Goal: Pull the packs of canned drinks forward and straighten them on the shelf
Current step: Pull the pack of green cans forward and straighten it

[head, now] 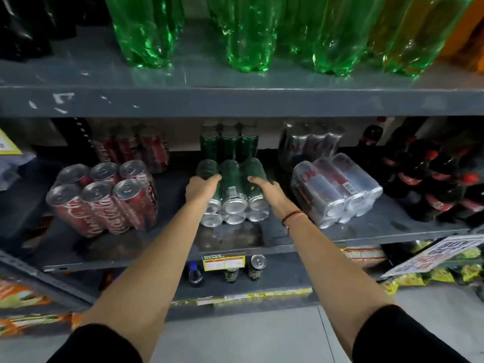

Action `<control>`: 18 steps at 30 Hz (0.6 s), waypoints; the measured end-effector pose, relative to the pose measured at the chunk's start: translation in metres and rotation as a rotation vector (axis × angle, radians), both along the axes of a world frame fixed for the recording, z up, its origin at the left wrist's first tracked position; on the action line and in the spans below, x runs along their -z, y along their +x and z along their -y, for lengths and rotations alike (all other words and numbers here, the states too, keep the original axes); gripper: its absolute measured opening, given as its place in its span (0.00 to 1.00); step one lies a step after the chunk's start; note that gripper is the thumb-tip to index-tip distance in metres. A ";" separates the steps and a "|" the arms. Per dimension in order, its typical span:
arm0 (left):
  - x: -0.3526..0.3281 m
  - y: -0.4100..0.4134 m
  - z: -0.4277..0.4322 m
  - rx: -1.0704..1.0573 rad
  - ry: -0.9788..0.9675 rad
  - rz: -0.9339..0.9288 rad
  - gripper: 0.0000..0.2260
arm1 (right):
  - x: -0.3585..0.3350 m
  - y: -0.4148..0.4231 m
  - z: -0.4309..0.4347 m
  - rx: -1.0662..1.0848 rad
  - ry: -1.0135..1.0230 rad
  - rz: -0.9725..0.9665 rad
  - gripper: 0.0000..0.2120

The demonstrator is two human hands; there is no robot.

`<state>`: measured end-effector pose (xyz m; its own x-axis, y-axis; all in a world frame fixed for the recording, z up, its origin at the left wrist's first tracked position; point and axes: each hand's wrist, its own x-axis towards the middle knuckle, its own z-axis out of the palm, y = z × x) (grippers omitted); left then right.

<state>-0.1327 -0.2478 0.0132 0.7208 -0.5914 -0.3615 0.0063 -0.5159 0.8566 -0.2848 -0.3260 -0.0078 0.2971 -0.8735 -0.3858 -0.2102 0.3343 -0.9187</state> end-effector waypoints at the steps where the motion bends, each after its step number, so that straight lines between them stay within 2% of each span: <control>1: -0.001 -0.002 0.000 -0.041 -0.022 -0.008 0.29 | 0.002 0.000 0.000 0.010 -0.015 0.031 0.28; 4: -0.001 -0.009 -0.002 -0.112 -0.168 0.013 0.25 | 0.004 -0.002 0.001 0.024 -0.061 0.132 0.25; 7: -0.002 -0.016 -0.009 -0.042 -0.362 0.022 0.28 | -0.002 -0.008 0.005 -0.020 -0.153 0.159 0.26; 9: 0.004 -0.014 -0.017 0.041 -0.434 0.105 0.29 | -0.002 -0.012 0.006 -0.051 -0.199 0.188 0.27; 15: 0.045 -0.014 -0.038 0.084 -0.434 0.297 0.31 | 0.019 -0.025 -0.010 -0.113 -0.324 0.101 0.34; 18: 0.046 -0.018 -0.046 0.037 -0.482 0.315 0.29 | 0.009 -0.029 -0.007 -0.067 -0.311 0.201 0.32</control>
